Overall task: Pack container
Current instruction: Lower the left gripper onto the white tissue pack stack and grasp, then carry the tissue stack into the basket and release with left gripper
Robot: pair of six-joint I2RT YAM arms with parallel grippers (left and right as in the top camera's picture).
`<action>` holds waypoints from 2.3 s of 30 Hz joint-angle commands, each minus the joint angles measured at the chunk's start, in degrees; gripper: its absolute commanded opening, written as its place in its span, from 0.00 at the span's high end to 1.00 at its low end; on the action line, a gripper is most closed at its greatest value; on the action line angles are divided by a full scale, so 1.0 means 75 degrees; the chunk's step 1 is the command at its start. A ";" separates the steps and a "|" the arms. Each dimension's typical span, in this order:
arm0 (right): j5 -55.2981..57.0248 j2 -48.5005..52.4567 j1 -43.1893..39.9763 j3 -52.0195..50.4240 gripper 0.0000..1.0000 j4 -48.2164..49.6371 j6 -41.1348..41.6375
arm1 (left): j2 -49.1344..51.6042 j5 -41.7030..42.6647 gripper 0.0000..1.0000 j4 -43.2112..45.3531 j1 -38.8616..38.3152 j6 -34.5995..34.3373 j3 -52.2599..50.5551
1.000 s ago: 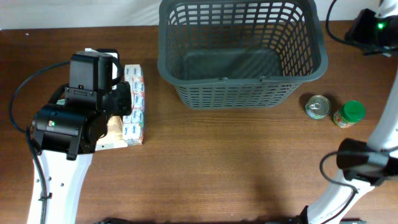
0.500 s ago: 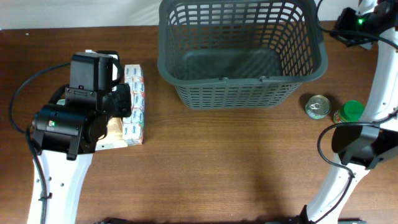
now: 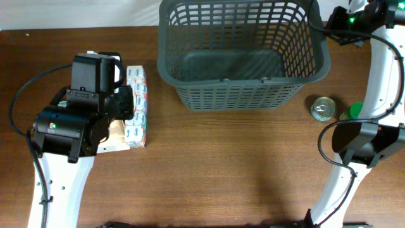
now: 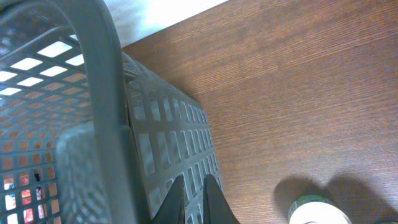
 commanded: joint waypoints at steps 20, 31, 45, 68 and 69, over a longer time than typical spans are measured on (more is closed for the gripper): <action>-0.0632 -0.0361 -0.0300 0.0029 0.96 -0.0236 0.0405 | -0.0044 -0.0335 0.94 -0.0195 0.0291 -0.0041 0.0079; -0.1192 -0.3107 -0.0627 0.0052 0.92 -0.0586 0.0405 | 0.0090 -0.0982 0.56 0.0816 0.0819 0.0006 0.0079; -0.1160 -0.6000 -0.0627 0.0052 0.01 -0.0522 0.0405 | 0.3666 0.1099 0.23 0.0114 0.1530 0.0641 0.0079; -0.1160 -0.5391 -0.0627 0.0044 0.01 -0.0638 0.0405 | 0.6752 0.3468 0.91 0.0941 0.1763 0.2361 0.0079; -0.1160 -0.5374 -0.0627 0.0044 0.01 -0.0635 0.0405 | 0.6752 0.3468 0.98 0.0950 0.1763 0.2363 0.0079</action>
